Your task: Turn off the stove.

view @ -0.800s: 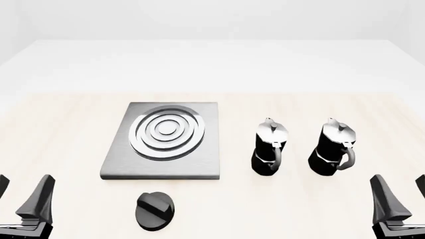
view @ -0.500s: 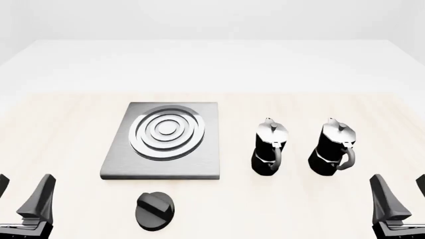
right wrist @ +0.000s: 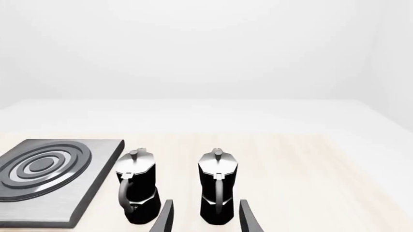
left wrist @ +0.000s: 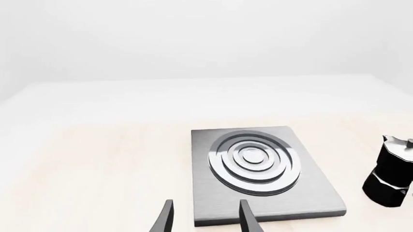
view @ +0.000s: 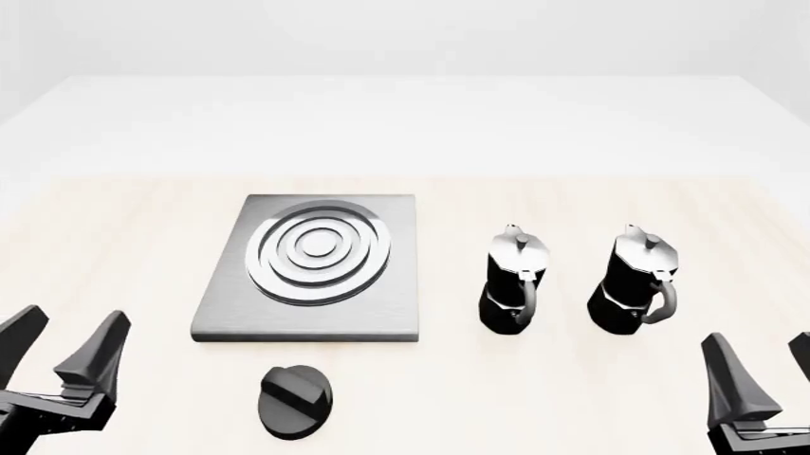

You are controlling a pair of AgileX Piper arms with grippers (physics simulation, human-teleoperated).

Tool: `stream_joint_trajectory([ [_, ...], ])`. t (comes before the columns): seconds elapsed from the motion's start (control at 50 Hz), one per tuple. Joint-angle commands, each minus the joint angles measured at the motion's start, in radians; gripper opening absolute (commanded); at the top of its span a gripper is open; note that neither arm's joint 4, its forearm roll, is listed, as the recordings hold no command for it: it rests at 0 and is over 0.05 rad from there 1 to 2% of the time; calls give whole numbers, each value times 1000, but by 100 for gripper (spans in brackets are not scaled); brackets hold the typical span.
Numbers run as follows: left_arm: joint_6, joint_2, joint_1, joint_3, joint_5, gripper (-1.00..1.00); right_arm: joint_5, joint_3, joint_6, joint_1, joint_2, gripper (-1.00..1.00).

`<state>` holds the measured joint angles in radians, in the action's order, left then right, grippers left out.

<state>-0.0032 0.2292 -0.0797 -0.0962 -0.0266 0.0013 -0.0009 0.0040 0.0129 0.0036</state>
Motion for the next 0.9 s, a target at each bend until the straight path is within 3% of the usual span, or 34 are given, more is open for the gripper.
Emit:
stream_joint_trajectory([
  [0.02,25,186,-61,-126,36,100,1,0,4,12,1,100],
  [0.08,67,284,-57,-159,29,100,0,0,6,15,3,100],
  [0.12,35,291,-96,-181,49,100,0,0,4,14,4,100],
  [0.16,103,352,-70,-196,41,100,-1,0,5,15,5,100],
  [0.18,88,349,-91,-211,59,100,-2,0,4,14,6,100],
  [0.28,156,449,-138,-261,111,100,-4,0,2,17,10,100],
  [0.3,218,448,-154,-259,122,100,-5,0,1,19,11,100],
  [0.32,177,470,-181,-281,155,100,-4,0,3,21,11,100],
  [0.36,214,467,-162,-298,173,100,-4,0,3,23,11,100],
  [0.48,210,519,-196,-334,226,100,-6,0,4,23,14,100],
  [0.56,249,583,-195,-321,222,100,-6,0,4,26,16,100],
  [0.72,186,658,-229,-345,272,100,-6,0,3,27,19,100],
  [0.82,211,700,-258,-321,280,100,-5,0,4,28,19,100],
  [0.9,188,711,-279,-315,291,100,-8,1,5,29,22,100],
])
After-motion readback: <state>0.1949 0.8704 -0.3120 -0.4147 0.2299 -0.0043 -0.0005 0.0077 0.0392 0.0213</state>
